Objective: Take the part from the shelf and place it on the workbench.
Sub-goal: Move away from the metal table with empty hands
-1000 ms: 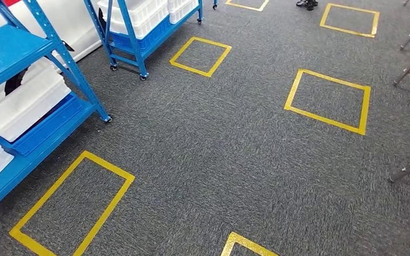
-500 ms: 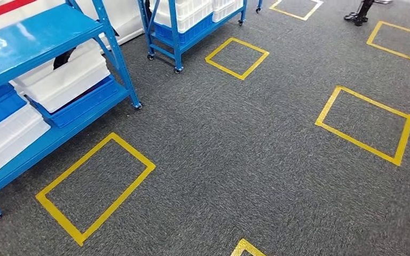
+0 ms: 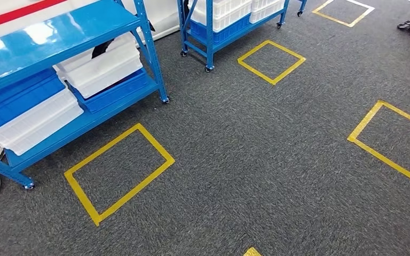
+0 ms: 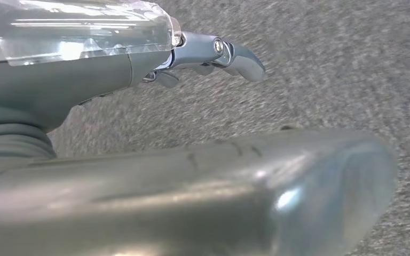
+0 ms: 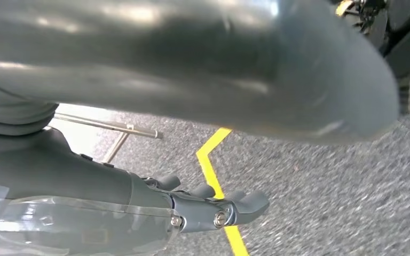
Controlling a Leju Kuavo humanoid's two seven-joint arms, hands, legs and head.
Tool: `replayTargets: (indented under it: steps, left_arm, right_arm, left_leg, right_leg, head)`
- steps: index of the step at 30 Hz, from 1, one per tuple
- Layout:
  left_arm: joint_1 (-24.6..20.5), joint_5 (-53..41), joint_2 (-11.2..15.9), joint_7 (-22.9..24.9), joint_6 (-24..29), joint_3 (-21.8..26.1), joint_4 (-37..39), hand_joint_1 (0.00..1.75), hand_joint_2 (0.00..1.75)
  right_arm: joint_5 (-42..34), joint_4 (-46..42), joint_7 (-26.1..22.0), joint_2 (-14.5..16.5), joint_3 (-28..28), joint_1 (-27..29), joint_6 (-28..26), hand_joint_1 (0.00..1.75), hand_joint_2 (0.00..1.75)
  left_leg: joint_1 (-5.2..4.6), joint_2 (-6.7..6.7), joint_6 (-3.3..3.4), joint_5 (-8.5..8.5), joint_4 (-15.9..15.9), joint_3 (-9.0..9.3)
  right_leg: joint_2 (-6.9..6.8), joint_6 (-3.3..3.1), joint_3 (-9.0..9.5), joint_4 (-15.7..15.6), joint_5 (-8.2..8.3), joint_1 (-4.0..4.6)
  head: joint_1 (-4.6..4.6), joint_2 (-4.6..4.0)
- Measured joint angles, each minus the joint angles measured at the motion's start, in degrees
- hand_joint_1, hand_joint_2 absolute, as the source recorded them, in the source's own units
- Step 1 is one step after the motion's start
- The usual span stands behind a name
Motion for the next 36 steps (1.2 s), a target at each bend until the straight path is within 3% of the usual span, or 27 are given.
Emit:
replayTargets:
  steps: [2,3,4,5,6,8,10,11,13,15,17,18,19,20,21,22,24,26,27,28,30,32,34,35,36]
  left_arm:
    - [-0.1,-0.3,0.0,0.0,-0.3,-0.2,0.0,0.00,0.00]
    - [-0.2,-0.3,0.0,0.0,-0.3,-0.3,0.0,0.00,0.00]
    - [-0.1,-0.4,0.0,0.0,-0.4,-0.4,0.0,0.00,0.00]
    - [-0.1,-0.4,0.0,0.0,-0.5,-0.4,0.0,0.00,0.00]
    - [0.0,-0.5,0.0,0.0,-0.6,-0.5,0.0,0.00,0.00]
    - [-0.1,-0.7,0.1,0.0,-0.8,-0.8,0.0,0.00,0.00]
    - [-0.3,-0.9,0.1,0.0,-0.9,-1.1,0.0,0.00,0.00]
    - [-0.4,-0.9,0.2,0.0,-0.9,-1.1,0.0,0.00,0.00]
    - [-0.3,-0.9,0.2,0.0,-0.9,-1.2,0.0,0.00,0.00]
    - [-0.3,-0.7,0.1,0.0,-1.0,-1.2,0.0,0.00,0.00]
    - [-0.5,-0.5,0.1,0.0,-1.0,-1.2,0.0,0.00,0.00]
    - [-0.5,-0.4,0.1,0.0,-1.0,-1.2,0.0,0.00,0.00]
    - [-0.5,-0.3,0.1,0.0,-1.0,-1.2,0.0,0.00,0.00]
    - [-0.5,-0.2,0.1,0.0,-1.1,-1.2,0.0,0.00,0.00]
    - [-0.5,-0.1,0.1,0.0,-1.1,-1.2,0.0,0.00,0.00]
    - [-0.5,0.0,0.0,0.0,-1.1,-1.2,0.0,0.00,0.00]
    - [-0.5,0.1,-0.1,-0.1,-1.1,-1.2,0.0,0.00,0.00]
    - [-0.5,0.2,-0.2,-0.2,-1.0,-1.2,0.0,0.00,0.00]
    - [-0.5,0.2,-0.2,-0.2,-1.0,-1.2,0.0,0.00,0.00]
    - [-0.4,0.2,-0.2,-0.2,-0.9,-1.2,0.0,0.00,0.00]
    - [-0.5,0.2,-0.1,-0.3,-0.7,-1.2,0.0,0.00,0.00]
    - [-0.7,0.2,-0.2,-0.3,-0.6,-1.2,0.0,0.00,0.00]
    - [-0.8,0.2,-0.3,-0.3,-0.5,-1.2,0.0,0.00,0.00]
    - [-0.7,0.2,-0.3,-0.3,-0.5,-1.2,0.0,0.00,0.00]
    - [-0.7,0.2,-0.4,-0.3,-0.4,-1.2,0.0,0.00,0.00]
  right_arm:
    - [-0.3,0.0,0.0,0.2,-0.4,0.3,-0.2,0.00,0.00]
    - [-0.6,0.0,0.0,0.2,-0.6,0.4,-0.4,0.00,0.00]
    - [-0.8,0.0,0.1,0.3,-0.9,0.4,-0.5,0.00,0.00]
    - [-1.0,0.0,0.1,0.4,-1.1,0.4,-0.6,0.00,0.00]
    - [-1.1,0.0,0.1,0.5,-1.3,0.3,-0.8,0.00,0.00]
    - [-1.4,0.0,0.2,0.8,-1.6,0.3,-1.0,0.00,0.00]
    - [-1.7,0.0,0.2,1.1,-2.0,0.2,-1.2,0.00,0.00]
    - [-1.9,0.0,0.2,1.2,-2.2,0.2,-1.3,0.00,0.00]
    - [-2.0,0.0,0.2,1.4,-2.5,-0.1,-1.5,0.00,0.00]
    - [-2.1,0.0,0.2,1.6,-2.8,0.0,-1.6,0.00,0.00]
    - [-2.2,0.0,0.2,1.6,-3.1,0.2,-1.7,0.00,0.00]
    - [-2.2,0.0,0.2,1.6,-3.2,0.3,-1.7,0.00,0.00]
    - [-2.2,0.0,0.2,1.6,-3.3,0.3,-1.7,0.00,0.00]
    - [-2.3,0.0,0.2,1.6,-3.5,0.3,-1.7,0.00,0.00]
    - [-2.4,0.0,0.2,1.6,-3.6,0.3,-1.7,0.00,0.00]
    - [-2.4,0.0,0.2,1.6,-3.7,0.3,-1.8,0.00,0.00]
    - [-2.6,0.1,0.2,1.6,-3.8,0.4,-1.9,0.00,0.00]
    - [-2.7,0.1,0.2,1.6,-4.0,0.4,-2.0,0.00,0.00]
    - [-2.7,0.1,0.3,1.6,-4.0,0.2,-2.0,0.00,0.00]
    - [-2.7,0.1,0.3,1.7,-4.1,0.1,-2.0,0.00,0.00]
    - [-2.7,0.1,0.4,1.8,-4.1,0.1,-2.1,0.00,0.00]
    - [-2.8,0.1,0.4,1.9,-4.1,0.3,-2.1,0.00,0.00]
    - [-2.8,0.1,0.4,1.9,-4.2,0.4,-2.0,0.00,0.00]
    - [-2.8,0.1,0.4,1.9,-4.2,0.4,-2.0,0.00,0.00]
    - [-2.8,0.1,0.4,1.9,-4.2,0.4,-2.0,0.00,0.00]
  left_leg:
    - [-0.01,2.69,-0.27,-3.87,7.5,-3.48]
    - [0.02,3.04,-0.34,-5.20,11.0,-5.08]
    - [0.02,3.17,-0.33,-5.51,12.8,-5.86]
    - [0.00,3.29,-0.23,-4.67,12.3,-5.49]
    - [-0.04,3.59,-0.05,-2.96,9.6,-4.01]
    - [-0.51,6.36,0.71,0.49,1.3,0.28]
    - [-1.14,8.60,1.46,1.67,-3.2,2.32]
    - [-1.37,8.53,1.69,1.58,-3.5,2.26]
    - [-1.16,6.92,2.20,2.08,-4.1,2.42]
    - [-0.71,5.43,2.84,2.77,-4.9,2.85]
    - [-0.54,4.02,3.19,3.12,-5.1,2.76]
    - [-0.54,3.21,3.24,3.16,-5.1,2.62]
    - [-0.56,2.37,3.25,3.17,-5.0,2.57]
    - [-0.55,1.50,3.22,3.15,-4.9,2.57]
    - [-0.53,0.61,3.13,3.10,-4.8,2.62]
    - [-0.48,-0.23,2.99,3.01,-4.6,2.65]
    - [-0.54,-1.69,2.40,2.76,-4.0,2.39]
    - [-0.54,-2.69,1.63,2.71,-3.7,1.91]
    - [-0.43,-3.15,1.24,2.78,-3.8,1.71]
    - [-0.35,-3.07,0.90,2.72,-3.7,1.60]
    - [-0.37,-0.71,0.28,1.17,-1.4,0.53]
    - [-0.35,2.33,-0.20,-2.52,5.3,-2.58]
    - [-0.22,3.12,-0.47,-5.23,12.2,-5.88]
    - [-0.21,3.23,-0.47,-5.12,13.2,-6.35]
    - [-0.21,3.39,-0.35,-3.88,11.8,-5.56]
  right_leg:
    - [-1.58,-0.45,-0.08,0.0,-0.08,0.31]
    - [-2.40,-0.52,-0.11,0.0,-0.12,0.46]
    - [-3.19,-0.58,-0.11,0.0,-0.17,0.58]
    - [-3.93,-0.62,-0.05,0.0,-0.22,0.66]
    - [-4.63,-0.61,0.06,0.0,-0.29,0.72]
    - [-5.86,-0.41,0.37,0.1,-0.50,0.93]
    - [-6.95,0.03,0.58,0.1,-0.69,1.09]
    - [-7.55,0.29,0.69,0.0,-0.74,1.14]
    - [-8.15,0.90,1.16,0.0,-0.96,1.06]
    - [-5.45,1.47,0.42,2.3,-2.81,0.91]
    - [-1.83,1.75,-2.85,9.0,-6.43,0.64]
    - [-1.09,1.83,-4.72,12.6,-7.81,0.57]
    - [-0.82,1.89,-5.95,14.9,-8.18,0.53]
    - [-0.72,1.91,-6.20,15.0,-7.32,0.51]
    - [-0.52,1.88,-5.41,12.9,-5.44,0.47]
    - [0.12,1.83,-3.83,9.2,-3.04,0.37]
    - [2.36,1.58,-1.06,2.6,-0.19,0.23]
    - [3.33,1.11,-0.37,0.6,0.05,0.34]
    - [2.75,0.77,-0.38,0.5,0.18,0.42]
    - [2.19,0.39,-0.32,0.3,0.28,0.43]
    - [0.81,-0.45,-0.17,-0.1,0.44,0.39]
    - [-0.77,-0.97,-0.14,-0.2,0.37,0.55]
    - [-2.41,-1.17,-0.16,-0.2,0.23,0.80]
    - [-3.18,-1.21,-0.13,-0.2,0.16,0.89]
    - [-3.89,-1.21,-0.02,-0.2,0.08,0.99]
  head:
    - [-0.01,0.01]
    - [-0.01,0.01]
    - [-0.01,0.00]
    - [-0.01,0.00]
    - [-0.01,0.01]
    - [-0.01,0.00]
    - [-0.01,0.00]
    - [-0.01,-0.01]
    - [0.00,-0.01]
    - [0.01,-0.01]
    - [0.02,0.01]
    - [0.02,0.01]
    - [0.02,0.01]
    - [0.02,0.01]
    - [0.02,0.01]
    - [0.02,0.00]
    - [0.01,-0.01]
    - [0.01,0.01]
    - [0.01,0.01]
    - [0.01,0.01]
    - [0.00,0.00]
    - [-0.01,0.01]
    - [-0.01,0.01]
    - [-0.01,0.01]
    - [-0.01,0.01]
